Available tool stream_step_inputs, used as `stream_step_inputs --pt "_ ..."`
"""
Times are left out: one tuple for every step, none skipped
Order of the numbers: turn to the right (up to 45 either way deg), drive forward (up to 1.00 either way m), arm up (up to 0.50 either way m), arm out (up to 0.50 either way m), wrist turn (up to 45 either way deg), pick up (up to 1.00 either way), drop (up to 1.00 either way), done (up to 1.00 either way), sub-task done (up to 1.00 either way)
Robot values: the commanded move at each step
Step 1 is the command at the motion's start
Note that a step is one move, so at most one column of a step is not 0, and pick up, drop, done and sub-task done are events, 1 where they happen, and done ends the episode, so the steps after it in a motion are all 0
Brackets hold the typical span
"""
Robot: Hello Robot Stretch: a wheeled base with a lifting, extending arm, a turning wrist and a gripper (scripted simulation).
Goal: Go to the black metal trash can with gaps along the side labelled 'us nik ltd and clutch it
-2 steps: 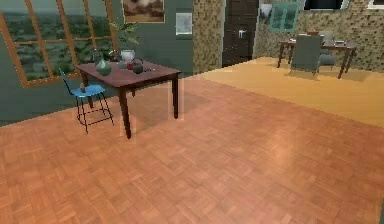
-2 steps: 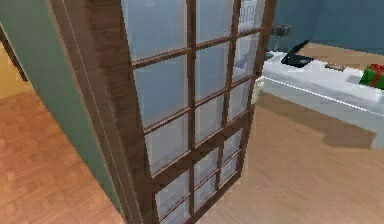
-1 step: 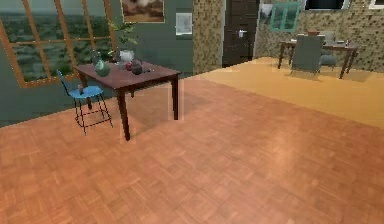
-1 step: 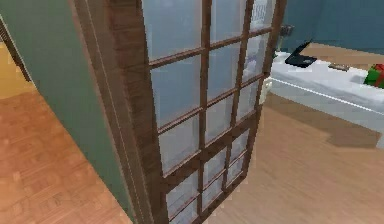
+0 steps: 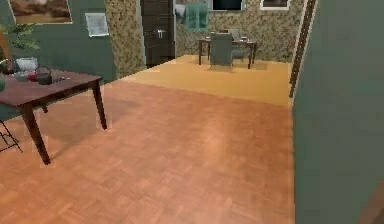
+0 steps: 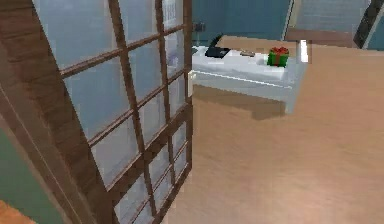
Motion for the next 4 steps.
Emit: stream_step_inputs --pt "0.0 0.35 0.0 0.0 0.0 0.0 0.0 0.0 0.0" --pt "24.0 0.0 0.0 0.0 0.0 0.0 0.0 0.0 0.0" --pt "0.0 1.0 0.0 0.0 0.0 0.0 0.0 0.0 0.0" --pt "0.0 1.0 0.0 0.0 0.0 0.0 0.0 0.0 0.0"
